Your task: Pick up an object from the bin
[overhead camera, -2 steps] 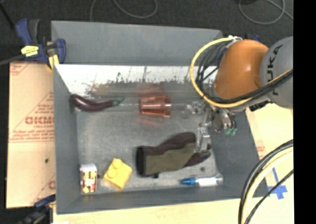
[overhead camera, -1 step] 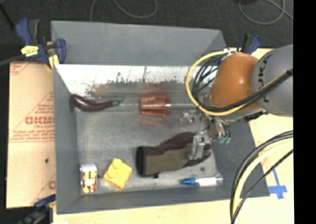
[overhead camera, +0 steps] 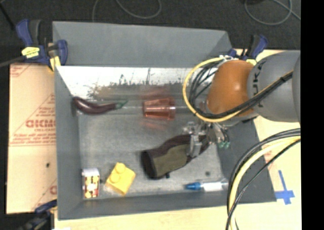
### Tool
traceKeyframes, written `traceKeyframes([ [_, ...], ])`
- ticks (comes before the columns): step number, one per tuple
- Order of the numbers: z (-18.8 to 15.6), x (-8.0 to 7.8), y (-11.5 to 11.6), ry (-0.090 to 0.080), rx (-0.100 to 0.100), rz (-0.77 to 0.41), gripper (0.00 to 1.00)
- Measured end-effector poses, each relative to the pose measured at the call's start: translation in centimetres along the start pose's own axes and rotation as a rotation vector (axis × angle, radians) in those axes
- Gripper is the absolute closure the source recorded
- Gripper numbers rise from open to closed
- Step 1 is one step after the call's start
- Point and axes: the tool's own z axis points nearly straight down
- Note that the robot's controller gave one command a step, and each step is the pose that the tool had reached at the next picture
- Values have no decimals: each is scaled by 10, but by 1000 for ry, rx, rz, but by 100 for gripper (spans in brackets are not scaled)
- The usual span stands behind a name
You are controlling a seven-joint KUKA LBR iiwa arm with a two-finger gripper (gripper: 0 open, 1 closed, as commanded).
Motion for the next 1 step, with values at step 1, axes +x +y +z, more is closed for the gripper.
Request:
traceKeyframes([
  [1, 0, 0, 0, 0, 0, 0, 100],
])
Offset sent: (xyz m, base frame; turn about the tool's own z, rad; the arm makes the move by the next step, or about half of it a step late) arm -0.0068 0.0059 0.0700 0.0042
